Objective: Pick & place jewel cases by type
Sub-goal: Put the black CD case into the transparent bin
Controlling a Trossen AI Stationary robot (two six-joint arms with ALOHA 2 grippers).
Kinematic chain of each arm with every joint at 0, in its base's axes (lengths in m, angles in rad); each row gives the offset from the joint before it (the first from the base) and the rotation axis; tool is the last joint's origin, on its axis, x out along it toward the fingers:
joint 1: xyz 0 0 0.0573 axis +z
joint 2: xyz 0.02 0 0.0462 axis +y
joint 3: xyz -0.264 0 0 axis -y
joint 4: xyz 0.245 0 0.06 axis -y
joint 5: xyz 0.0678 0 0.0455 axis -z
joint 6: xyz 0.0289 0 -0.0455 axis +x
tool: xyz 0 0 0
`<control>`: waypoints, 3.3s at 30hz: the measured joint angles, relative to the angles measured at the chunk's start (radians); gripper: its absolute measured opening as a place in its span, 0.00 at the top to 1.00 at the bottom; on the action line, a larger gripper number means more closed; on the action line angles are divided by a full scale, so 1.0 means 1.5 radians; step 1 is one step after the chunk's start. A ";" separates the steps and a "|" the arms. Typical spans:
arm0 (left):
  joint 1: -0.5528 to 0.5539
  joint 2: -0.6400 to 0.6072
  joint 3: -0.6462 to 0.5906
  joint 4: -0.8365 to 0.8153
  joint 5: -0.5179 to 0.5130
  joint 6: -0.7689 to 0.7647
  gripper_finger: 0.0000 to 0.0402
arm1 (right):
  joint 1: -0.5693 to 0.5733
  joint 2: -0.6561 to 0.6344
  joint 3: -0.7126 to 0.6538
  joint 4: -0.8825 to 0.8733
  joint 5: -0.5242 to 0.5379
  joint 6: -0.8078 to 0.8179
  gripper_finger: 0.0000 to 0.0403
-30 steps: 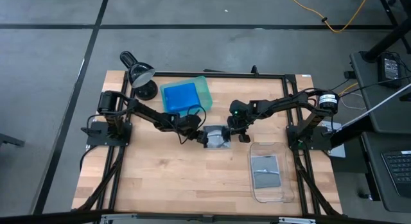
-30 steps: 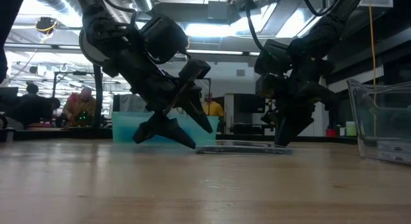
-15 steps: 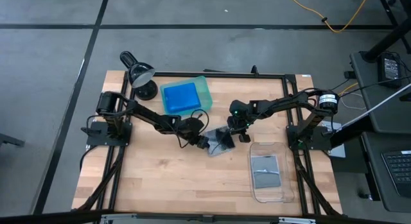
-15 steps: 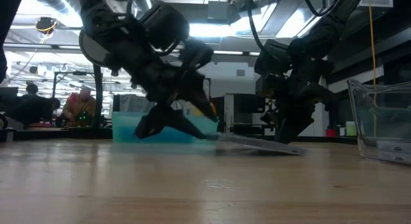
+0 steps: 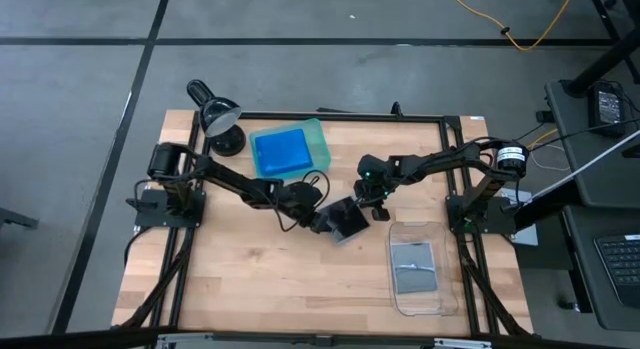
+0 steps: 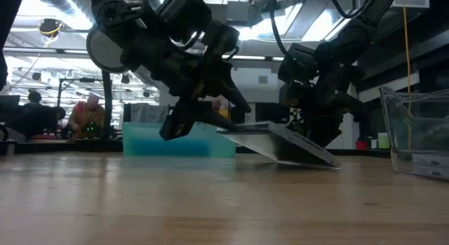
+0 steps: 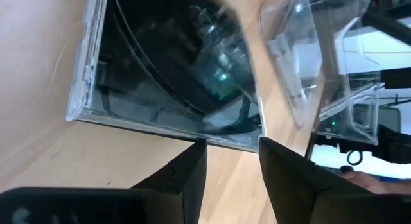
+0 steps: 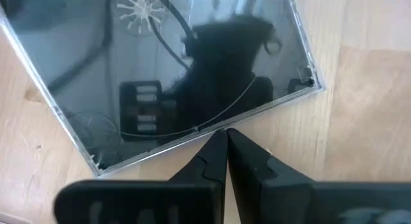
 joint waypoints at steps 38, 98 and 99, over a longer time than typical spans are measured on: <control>0.003 -0.065 0.000 -0.057 -0.100 0.020 0.50 | 0.001 0.001 0.001 -0.006 -0.005 -0.014 0.95; 0.051 -0.056 0.071 -0.209 -0.123 0.079 0.85 | 0.002 -0.006 0.001 -0.022 0.024 -0.016 0.95; 0.050 -0.057 0.071 -0.207 -0.124 0.080 0.86 | 0.003 -0.010 0.001 -0.025 0.035 -0.015 0.95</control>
